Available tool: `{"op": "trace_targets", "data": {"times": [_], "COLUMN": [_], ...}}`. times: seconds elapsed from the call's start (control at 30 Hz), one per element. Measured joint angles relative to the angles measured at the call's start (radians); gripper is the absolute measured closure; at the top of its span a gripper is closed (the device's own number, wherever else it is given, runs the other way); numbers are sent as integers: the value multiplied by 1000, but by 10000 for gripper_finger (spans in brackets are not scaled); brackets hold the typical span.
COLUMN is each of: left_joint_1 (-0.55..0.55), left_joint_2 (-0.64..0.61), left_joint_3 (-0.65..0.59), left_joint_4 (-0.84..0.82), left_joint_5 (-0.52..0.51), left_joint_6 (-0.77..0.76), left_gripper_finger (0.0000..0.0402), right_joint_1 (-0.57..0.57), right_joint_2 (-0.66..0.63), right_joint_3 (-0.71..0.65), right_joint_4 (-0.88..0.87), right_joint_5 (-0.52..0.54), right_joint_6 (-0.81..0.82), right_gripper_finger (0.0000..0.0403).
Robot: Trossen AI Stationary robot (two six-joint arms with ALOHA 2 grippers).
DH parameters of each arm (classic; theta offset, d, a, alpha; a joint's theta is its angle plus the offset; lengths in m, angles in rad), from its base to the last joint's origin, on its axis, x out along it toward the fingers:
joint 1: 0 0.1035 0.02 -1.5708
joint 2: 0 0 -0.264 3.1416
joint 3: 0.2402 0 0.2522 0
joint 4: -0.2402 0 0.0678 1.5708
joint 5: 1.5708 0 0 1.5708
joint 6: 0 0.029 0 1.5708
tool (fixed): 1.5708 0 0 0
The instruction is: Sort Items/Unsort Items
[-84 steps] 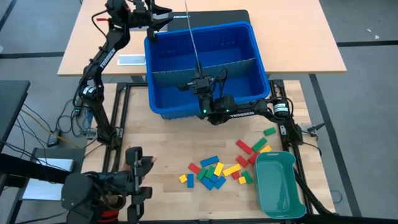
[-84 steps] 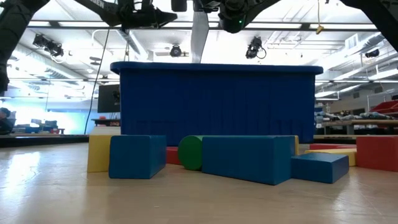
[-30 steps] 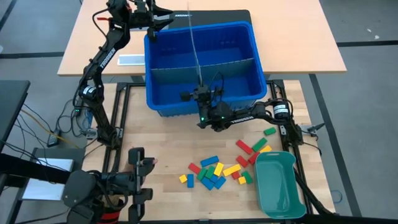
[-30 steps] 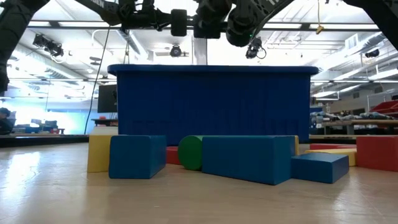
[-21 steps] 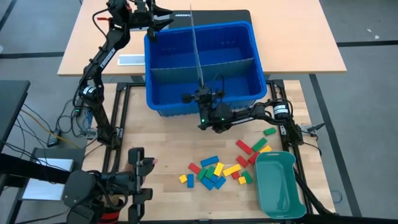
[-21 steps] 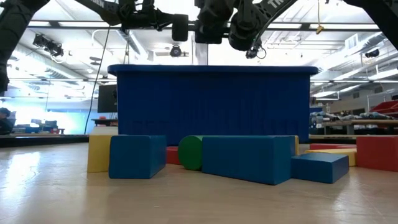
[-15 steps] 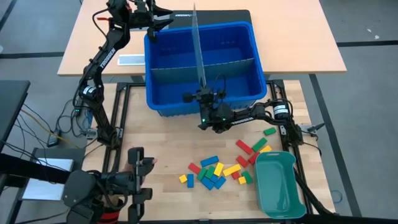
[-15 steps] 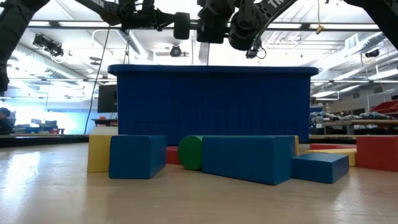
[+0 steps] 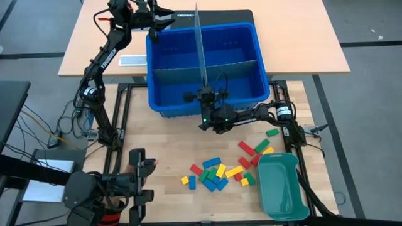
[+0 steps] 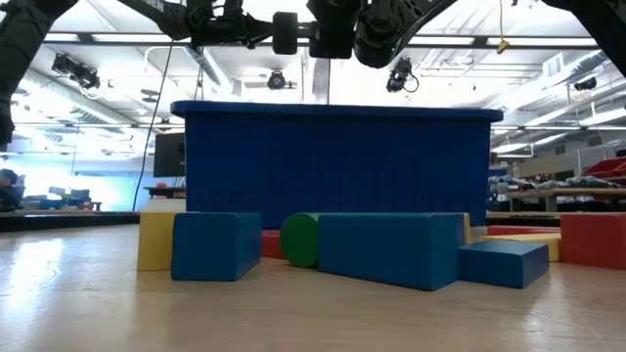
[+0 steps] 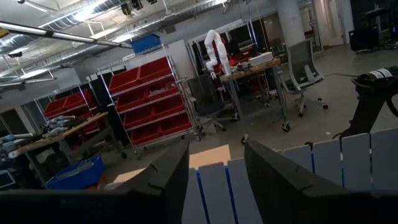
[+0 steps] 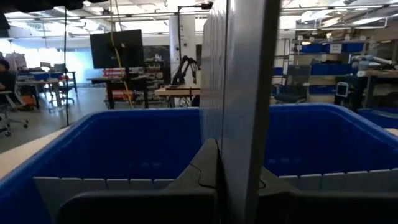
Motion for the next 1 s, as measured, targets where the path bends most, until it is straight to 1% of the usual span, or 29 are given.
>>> {"op": "trace_targets", "data": {"times": [0.17, 0.33, 0.47, 0.63, 0.77, 1.0], "left_joint_1": [0, 0, 0, 0, 1, 1], "left_joint_2": [0, 0, 0, 0, 0, 0], "left_joint_3": [0, 0, 0, 0, 0, 0], "left_joint_4": [0, -1, -3, -3, -2, -1], "left_joint_5": [0, 0, 0, 0, 0, 0], "left_joint_6": [0, -1, -19, -19, -19, -19], "left_gripper_finger": [239, 239, 239, 239, 239, 239], "right_joint_1": [12, 14, 16, 15, 16, 19], "right_joint_2": [1, 1, 2, 2, 2, 2], "right_joint_3": [0, 0, 0, 0, 0, 0], "right_joint_4": [-3, -78, -88, -88, -56, -37], "right_joint_5": [16, 31, 29, -22, -32, -67], "right_joint_6": [7, 60, 78, 75, 42, 36], "right_gripper_finger": [403, 403, 403, 403, 403, 403]}}
